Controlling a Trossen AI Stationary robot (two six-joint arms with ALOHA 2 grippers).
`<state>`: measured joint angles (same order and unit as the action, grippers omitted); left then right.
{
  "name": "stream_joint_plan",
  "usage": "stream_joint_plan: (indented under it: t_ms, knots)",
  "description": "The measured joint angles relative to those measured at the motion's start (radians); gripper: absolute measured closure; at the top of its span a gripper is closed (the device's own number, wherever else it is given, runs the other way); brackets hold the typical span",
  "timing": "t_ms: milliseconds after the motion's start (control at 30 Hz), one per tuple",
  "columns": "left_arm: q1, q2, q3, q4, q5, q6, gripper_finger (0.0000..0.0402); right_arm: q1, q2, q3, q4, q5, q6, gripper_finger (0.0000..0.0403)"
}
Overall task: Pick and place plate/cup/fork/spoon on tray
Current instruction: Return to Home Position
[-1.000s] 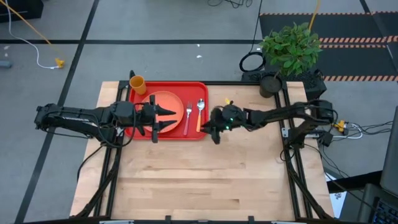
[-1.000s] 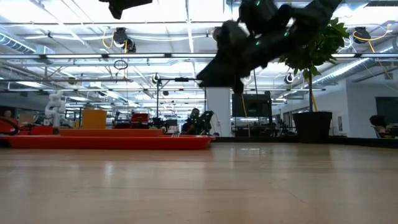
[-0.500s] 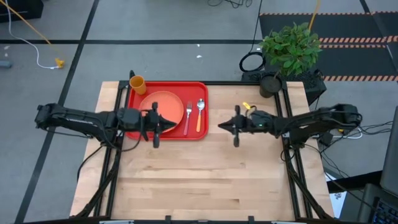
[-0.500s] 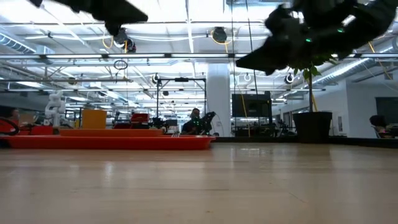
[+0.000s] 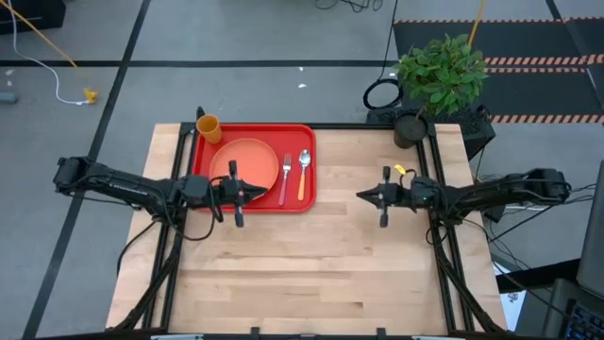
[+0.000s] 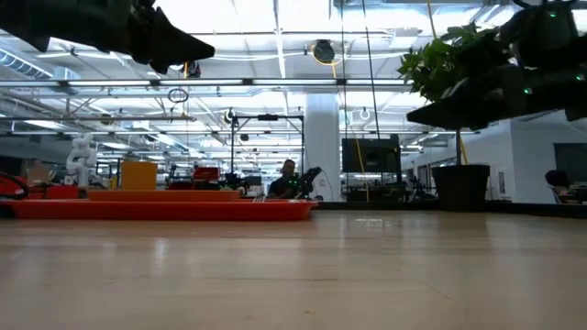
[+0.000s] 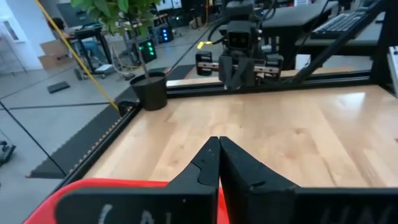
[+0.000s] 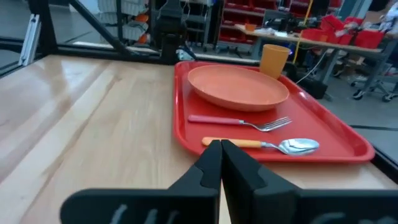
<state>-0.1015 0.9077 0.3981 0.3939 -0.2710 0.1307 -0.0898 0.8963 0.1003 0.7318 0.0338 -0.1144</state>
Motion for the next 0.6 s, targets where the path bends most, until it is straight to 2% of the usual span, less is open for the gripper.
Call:
stream_joint_plan:
  t_ms: [133, 233, 367, 467, 600]
  knots:
    - [0.006, 0.000, 0.000, 0.001, 0.000, -0.003, 0.0379, 0.000, -0.057, -0.061, 0.022, 0.019, 0.005, 0.0403]
    - [0.005, 0.000, 0.000, 0.005, 0.000, -0.066, 0.0376, 0.001, -0.089, -0.081, 0.004, 0.018, 0.040, 0.0403]
    - [-0.007, 0.000, -0.014, -0.002, -0.001, -0.124, 0.0389, 0.028, -0.132, -0.083, -0.049, -0.005, 0.092, 0.0403]
    - [-0.024, 0.000, -0.051, 0.020, -0.004, -0.126, 0.0397, 0.064, -0.176, -0.083, -0.088, 0.020, 0.084, 0.0403]
    - [-0.052, 0.000, -0.093, 0.044, -0.085, -0.142, 0.0395, 0.101, -0.244, -0.084, -0.152, 0.072, 0.065, 0.0403]
